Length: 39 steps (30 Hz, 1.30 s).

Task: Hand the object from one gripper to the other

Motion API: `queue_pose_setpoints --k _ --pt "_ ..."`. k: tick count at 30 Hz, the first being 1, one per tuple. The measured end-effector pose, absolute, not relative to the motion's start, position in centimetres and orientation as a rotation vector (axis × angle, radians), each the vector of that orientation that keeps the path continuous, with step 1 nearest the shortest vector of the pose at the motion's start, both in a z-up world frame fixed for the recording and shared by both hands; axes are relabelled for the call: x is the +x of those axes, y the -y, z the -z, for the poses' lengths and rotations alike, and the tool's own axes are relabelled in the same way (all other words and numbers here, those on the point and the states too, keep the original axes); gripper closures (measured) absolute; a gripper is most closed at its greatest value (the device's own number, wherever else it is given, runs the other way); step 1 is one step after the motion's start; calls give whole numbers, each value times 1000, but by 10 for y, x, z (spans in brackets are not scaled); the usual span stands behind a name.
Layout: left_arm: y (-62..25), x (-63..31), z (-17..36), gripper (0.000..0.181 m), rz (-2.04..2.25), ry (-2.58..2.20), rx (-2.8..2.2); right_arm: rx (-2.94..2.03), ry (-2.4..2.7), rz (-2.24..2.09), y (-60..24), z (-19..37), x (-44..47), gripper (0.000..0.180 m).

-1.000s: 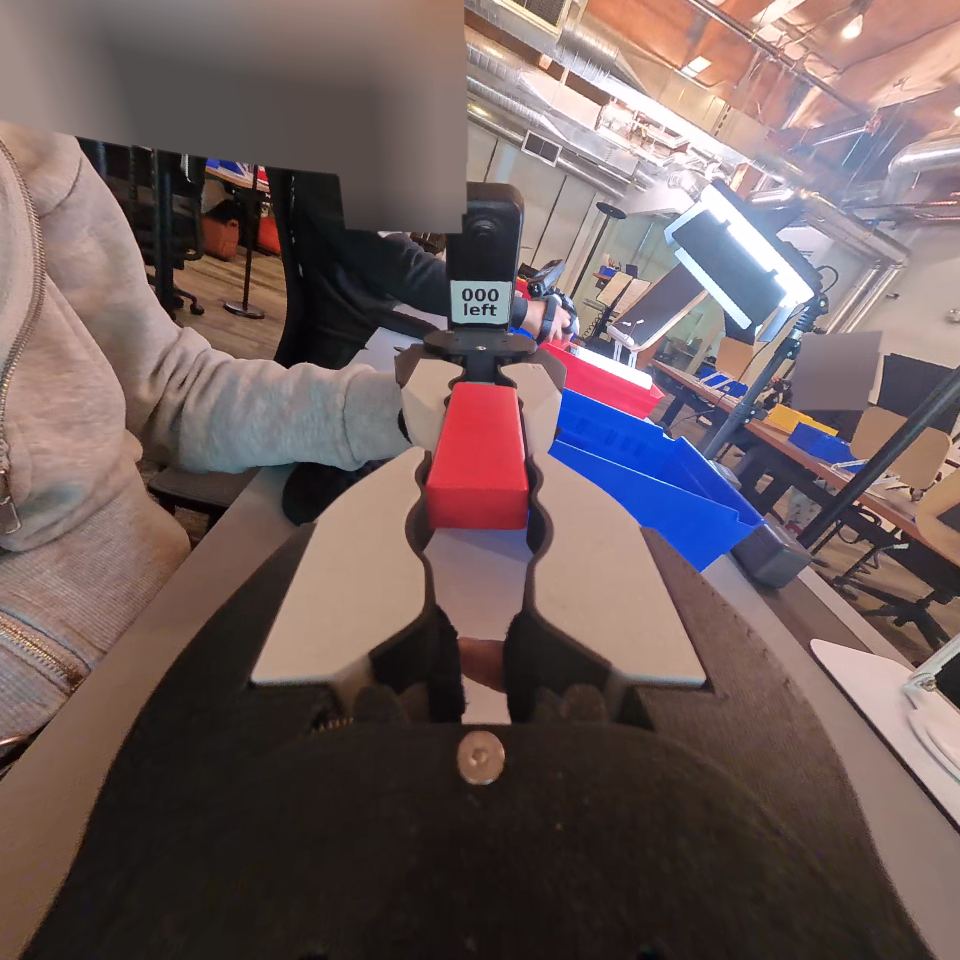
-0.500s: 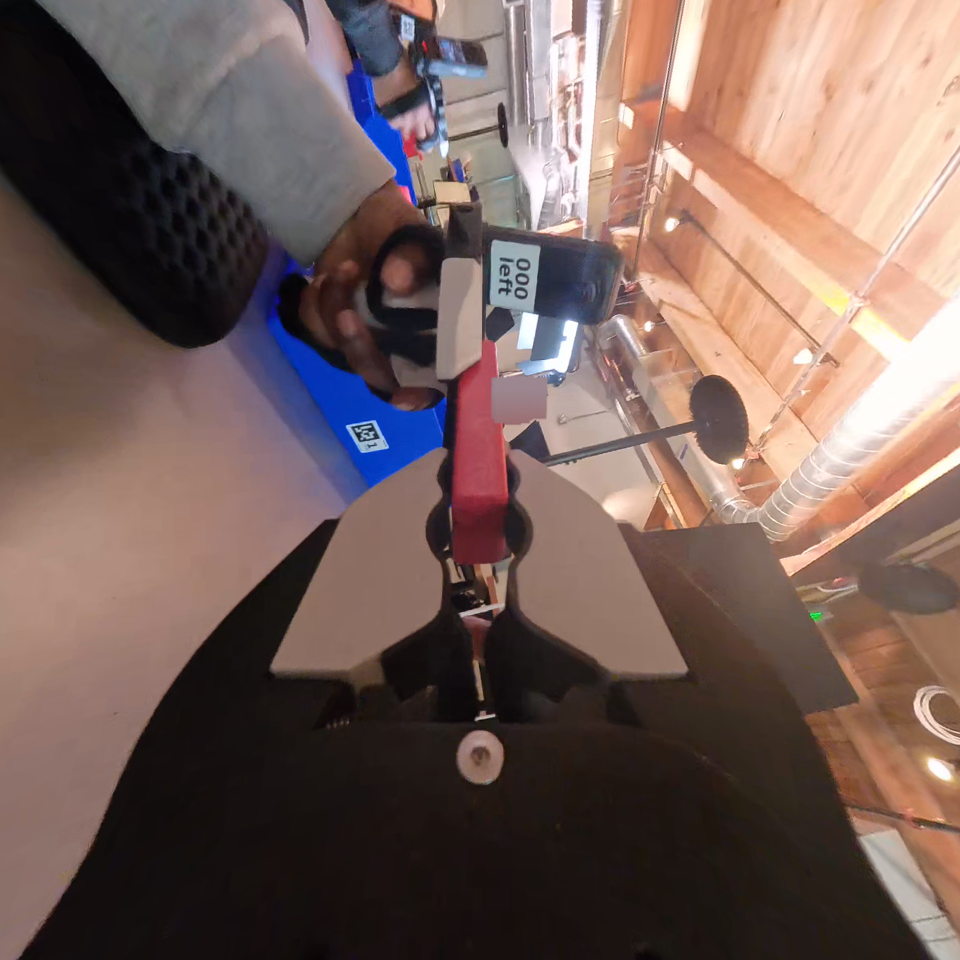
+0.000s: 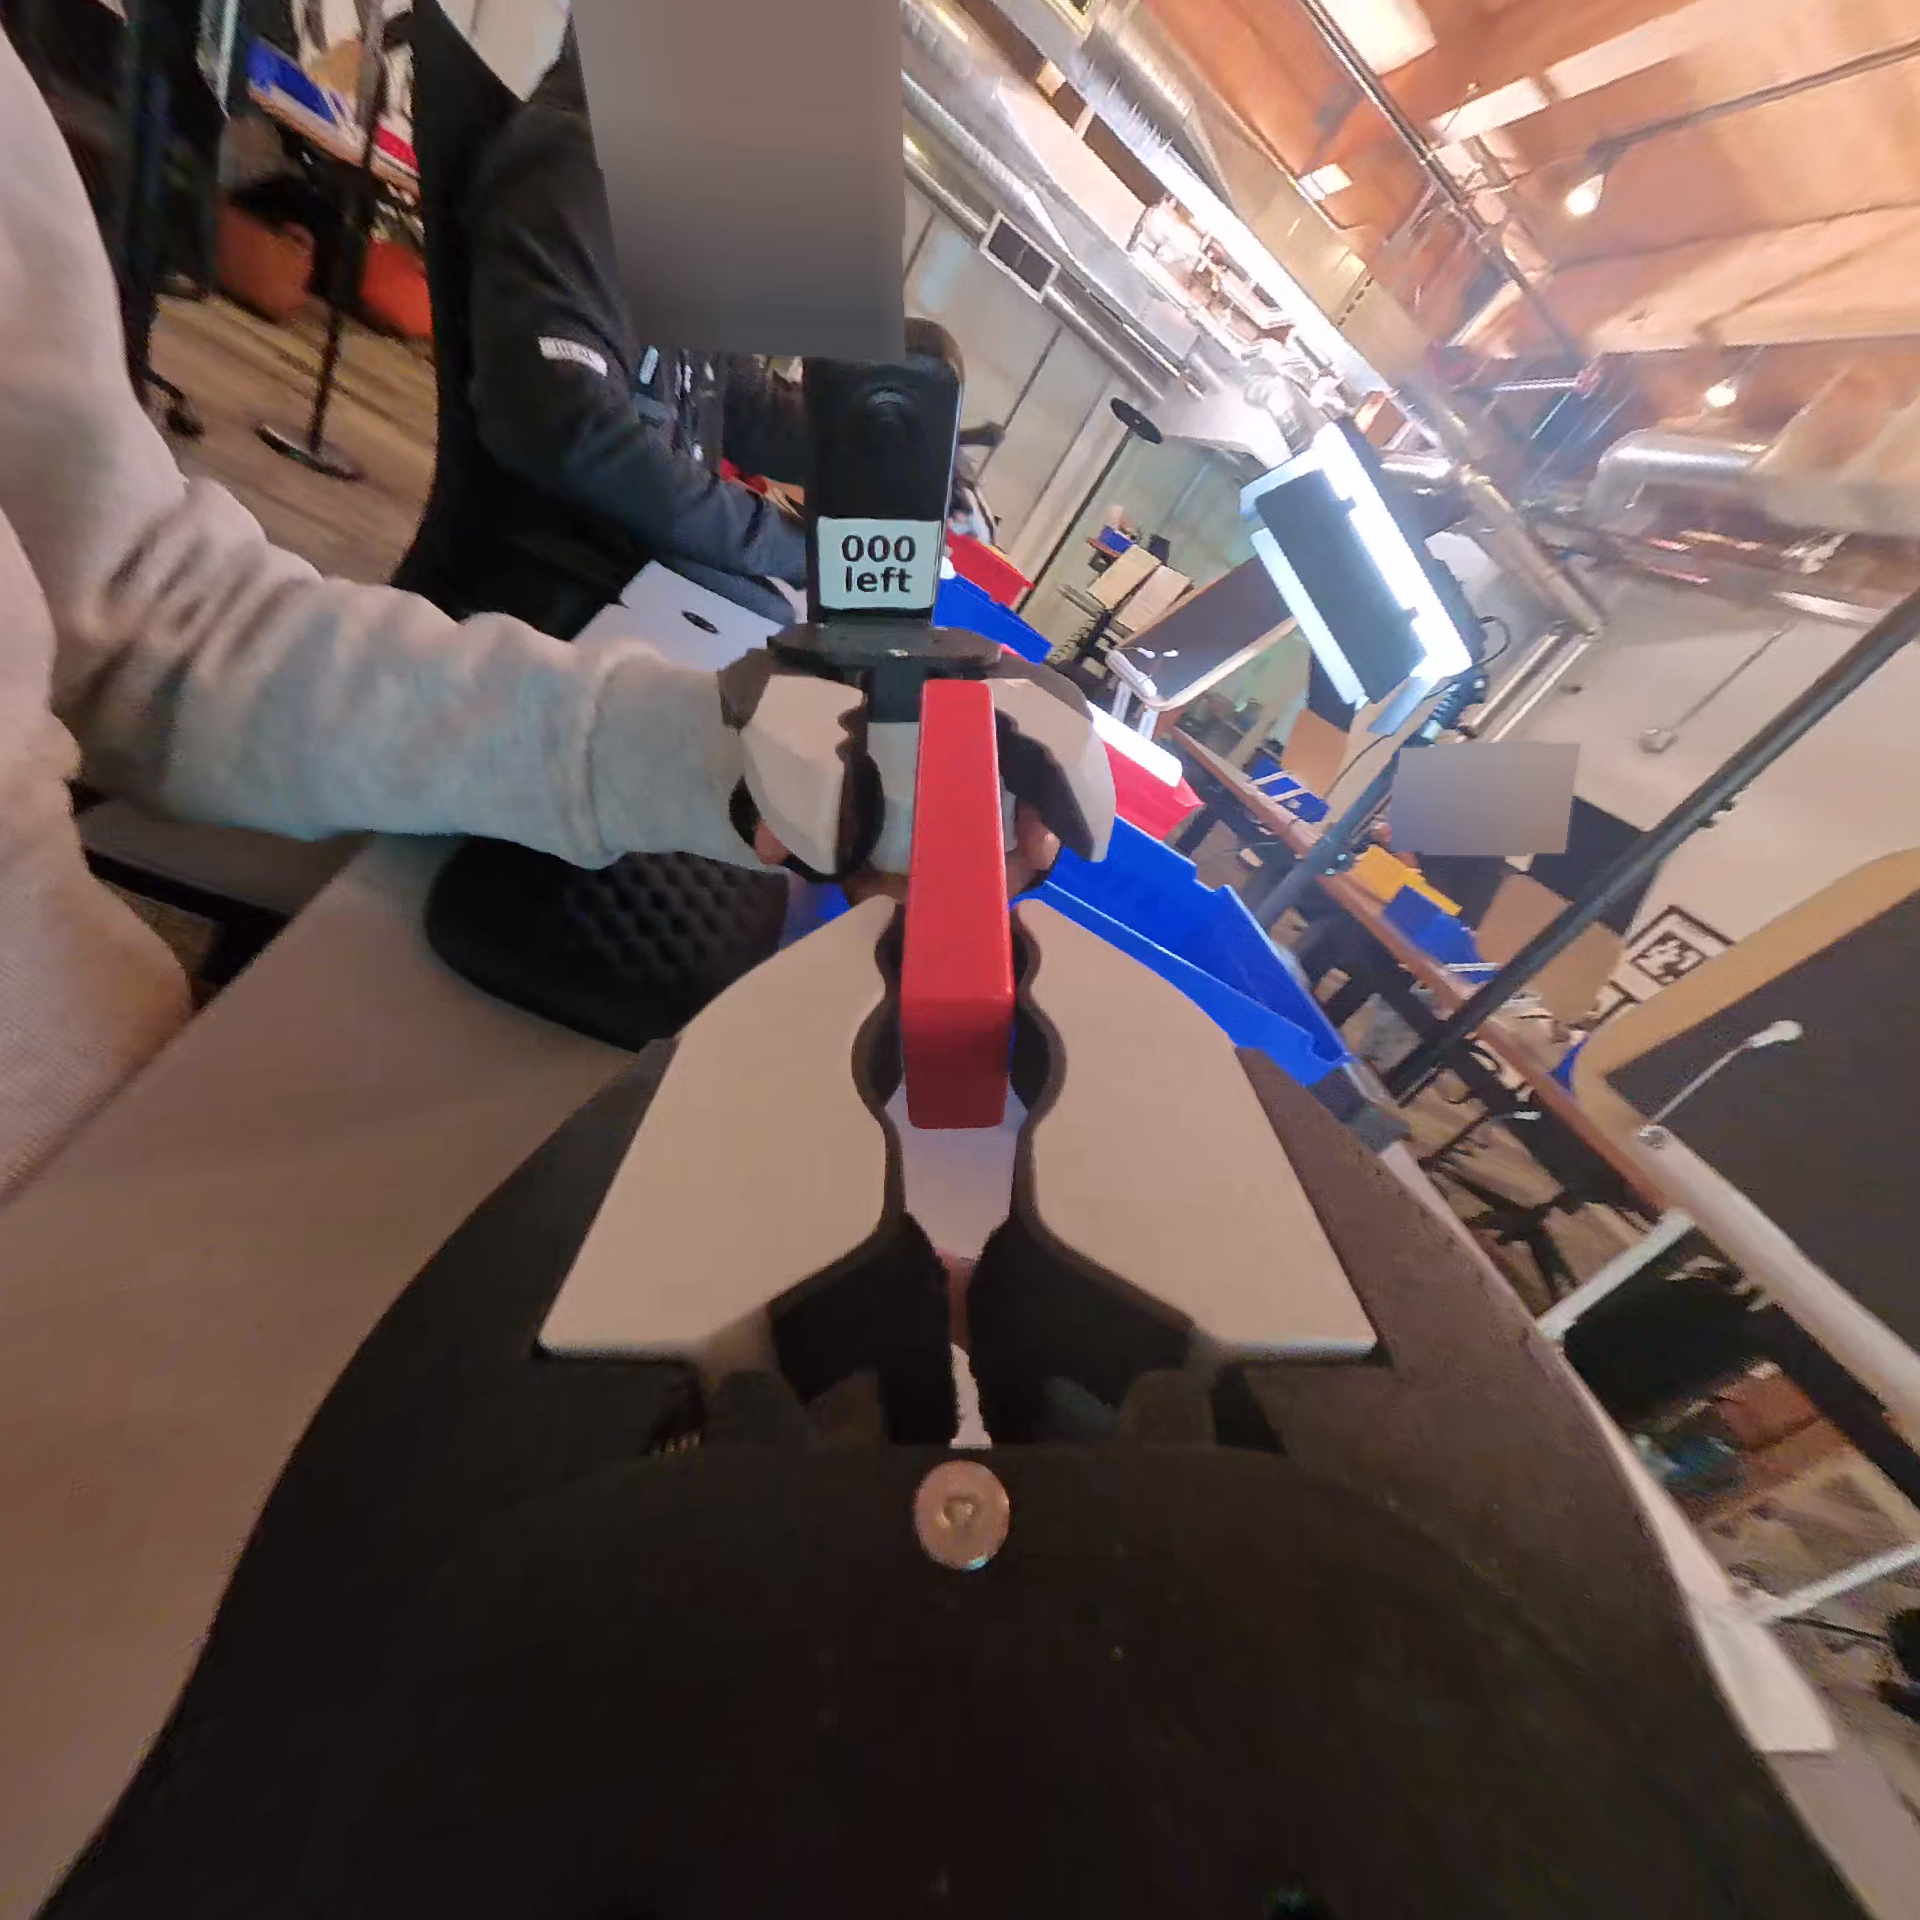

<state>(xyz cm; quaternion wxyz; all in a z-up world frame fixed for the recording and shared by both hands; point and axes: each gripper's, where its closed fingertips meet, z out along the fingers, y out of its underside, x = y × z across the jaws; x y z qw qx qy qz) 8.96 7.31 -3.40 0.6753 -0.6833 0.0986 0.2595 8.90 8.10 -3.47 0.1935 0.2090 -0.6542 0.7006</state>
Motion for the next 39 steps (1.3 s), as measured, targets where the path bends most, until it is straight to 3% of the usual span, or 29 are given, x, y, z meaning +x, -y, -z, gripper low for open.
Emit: queue_pose_setpoints --k 5,9,15,21,29,32,34,35,39 --pt "-74 96 28 162 -476 -193 -1501 581 1872 -1963 -80 38 89 163" --pt "-73 95 30 163 -338 -106 -1530 573 1878 -1962 -80 38 88 162" --pt "-62 78 31 165 24 202 -1490 597 1611 -1779 -79 31 80 135" --pt "-55 67 27 165 144 333 -1400 652 1525 -1570 -75 38 76 125" --pt "-49 56 8 165 266 410 -1155 527 1426 -1482 -69 34 63 125" --pt "-55 58 12 165 272 403 -1179 536 1403 -1476 -71 32 64 146" --pt "-57 62 11 165 280 380 -1183 552 1394 -1488 -73 30 67 146" --pt "-58 65 10 164 262 352 -1201 556 1409 -1503 -73 29 69 146" --pt "-64 78 8 119 -29 166 -1306 521 1558 -1750 -78 24 75 146"
